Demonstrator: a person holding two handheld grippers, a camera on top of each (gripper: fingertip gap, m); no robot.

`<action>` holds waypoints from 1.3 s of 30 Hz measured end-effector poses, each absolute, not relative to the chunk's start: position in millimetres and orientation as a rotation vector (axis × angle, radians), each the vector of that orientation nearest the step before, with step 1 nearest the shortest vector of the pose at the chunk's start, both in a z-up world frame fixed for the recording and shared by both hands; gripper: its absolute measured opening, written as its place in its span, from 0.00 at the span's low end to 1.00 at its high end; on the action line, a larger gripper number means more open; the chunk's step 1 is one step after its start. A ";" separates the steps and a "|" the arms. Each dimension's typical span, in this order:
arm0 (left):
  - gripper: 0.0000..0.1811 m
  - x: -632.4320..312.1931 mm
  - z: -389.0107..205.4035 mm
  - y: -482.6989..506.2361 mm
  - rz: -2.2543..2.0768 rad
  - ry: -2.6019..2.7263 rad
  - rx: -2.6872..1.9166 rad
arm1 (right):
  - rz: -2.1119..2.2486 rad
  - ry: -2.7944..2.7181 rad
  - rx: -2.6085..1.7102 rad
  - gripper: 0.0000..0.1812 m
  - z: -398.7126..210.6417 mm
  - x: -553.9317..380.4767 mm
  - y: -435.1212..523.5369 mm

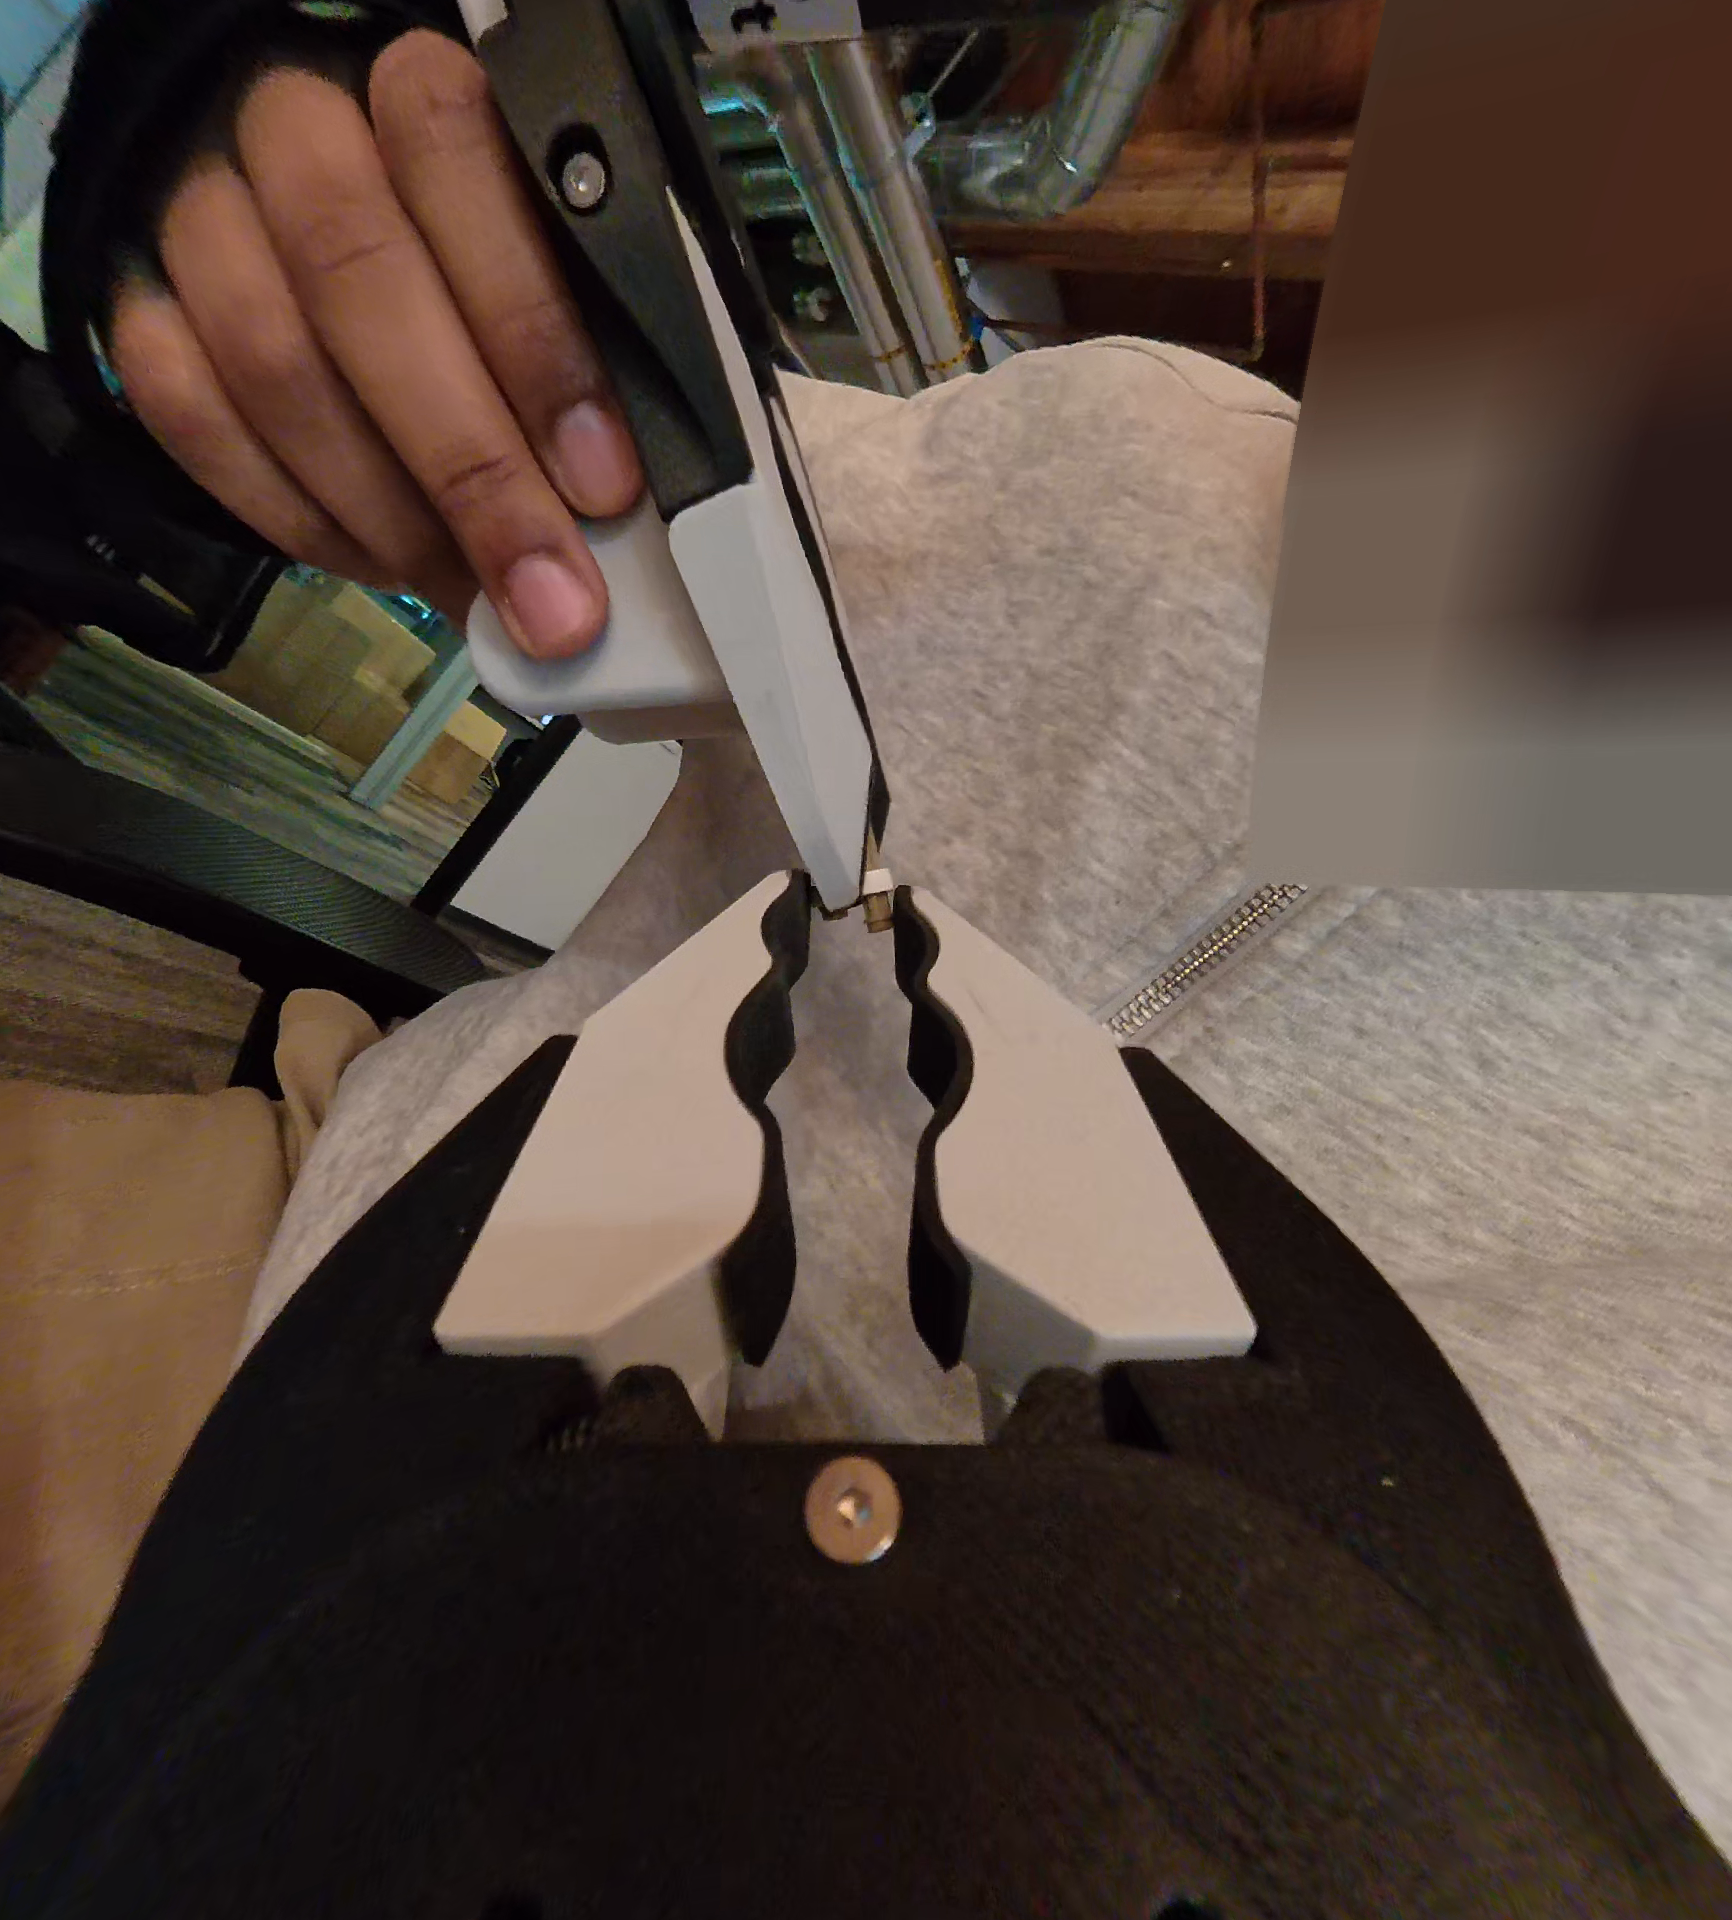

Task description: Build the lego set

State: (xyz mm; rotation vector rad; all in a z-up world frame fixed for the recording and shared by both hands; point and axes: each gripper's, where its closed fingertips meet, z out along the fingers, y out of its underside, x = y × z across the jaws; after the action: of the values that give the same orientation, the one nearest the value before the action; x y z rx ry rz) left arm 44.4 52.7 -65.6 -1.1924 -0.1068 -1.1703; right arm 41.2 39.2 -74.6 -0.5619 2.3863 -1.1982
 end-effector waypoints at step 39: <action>0.09 -8.3 -104.1 54.1 -1.052 -0.507 -1.317 | 0.109 2.688 1.488 0.03 -214.5 -80.7 257.4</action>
State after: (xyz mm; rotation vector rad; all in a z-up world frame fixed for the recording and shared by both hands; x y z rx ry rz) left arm -8.3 54.1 -104.1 -1.3171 -0.5075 -1.0523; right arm -80.7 257.4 -214.5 1.4881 2.6877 0.1094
